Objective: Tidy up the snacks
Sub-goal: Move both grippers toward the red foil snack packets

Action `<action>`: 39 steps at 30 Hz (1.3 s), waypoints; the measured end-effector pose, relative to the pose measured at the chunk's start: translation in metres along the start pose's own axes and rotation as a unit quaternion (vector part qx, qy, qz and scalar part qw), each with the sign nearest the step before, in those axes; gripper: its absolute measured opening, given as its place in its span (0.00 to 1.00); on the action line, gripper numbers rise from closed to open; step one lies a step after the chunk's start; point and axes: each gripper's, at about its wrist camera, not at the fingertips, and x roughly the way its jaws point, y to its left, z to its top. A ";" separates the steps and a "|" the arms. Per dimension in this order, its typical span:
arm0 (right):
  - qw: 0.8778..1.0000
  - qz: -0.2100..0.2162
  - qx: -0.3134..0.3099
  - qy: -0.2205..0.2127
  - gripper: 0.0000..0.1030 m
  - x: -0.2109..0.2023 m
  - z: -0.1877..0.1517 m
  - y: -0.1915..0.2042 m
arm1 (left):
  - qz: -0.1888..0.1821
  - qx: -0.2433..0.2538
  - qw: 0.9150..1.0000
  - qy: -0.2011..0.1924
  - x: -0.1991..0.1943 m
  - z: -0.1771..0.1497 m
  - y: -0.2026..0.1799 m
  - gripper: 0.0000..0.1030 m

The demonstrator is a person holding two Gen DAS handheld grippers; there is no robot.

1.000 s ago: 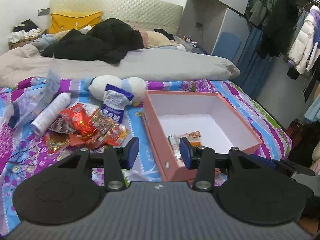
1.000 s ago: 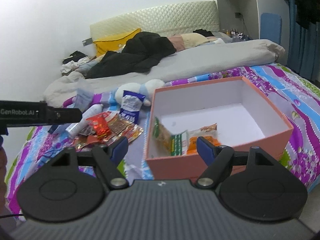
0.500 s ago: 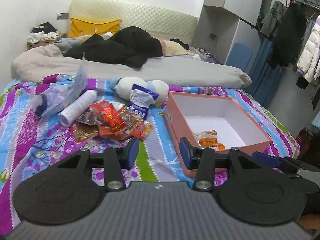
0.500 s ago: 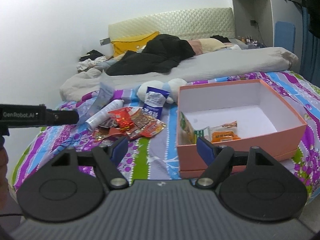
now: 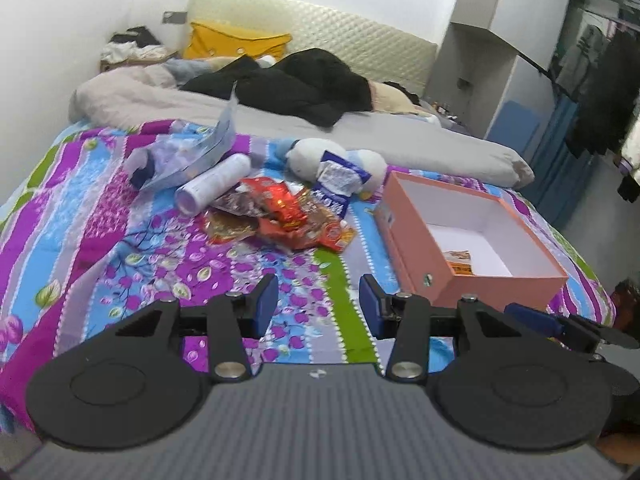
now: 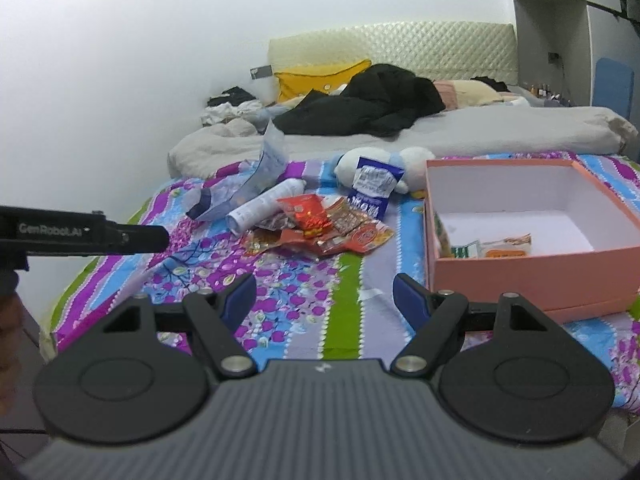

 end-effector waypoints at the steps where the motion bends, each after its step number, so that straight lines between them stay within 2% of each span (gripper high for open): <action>1: 1.000 0.002 -0.003 0.003 0.75 0.003 -0.001 0.002 | 0.001 -0.005 1.000 0.002 0.002 -0.001 0.004 0.49; 11: 0.999 0.009 -0.040 0.035 0.75 0.041 -0.010 0.012 | -0.004 -0.053 0.998 0.027 0.059 -0.006 0.040 0.49; 16: 0.997 0.007 -0.053 0.049 0.74 0.076 -0.008 0.011 | -0.007 -0.064 0.997 0.037 0.100 -0.001 0.055 0.49; 26: 0.993 -0.025 -0.094 0.064 0.73 0.158 -0.007 0.002 | -0.009 -0.080 0.996 0.046 0.189 0.019 0.084 0.49; 32: 0.989 -0.043 -0.113 0.080 0.69 0.203 -0.007 -0.009 | -0.018 -0.084 0.995 0.049 0.241 0.037 0.088 0.49; 35: 0.987 -0.047 -0.127 0.085 0.65 0.226 -0.006 -0.013 | -0.020 -0.074 0.996 0.050 0.267 0.047 0.083 0.58; 39: 0.983 -0.055 -0.149 0.088 0.61 0.256 -0.004 -0.018 | -0.025 -0.049 0.997 0.051 0.302 0.061 0.073 0.58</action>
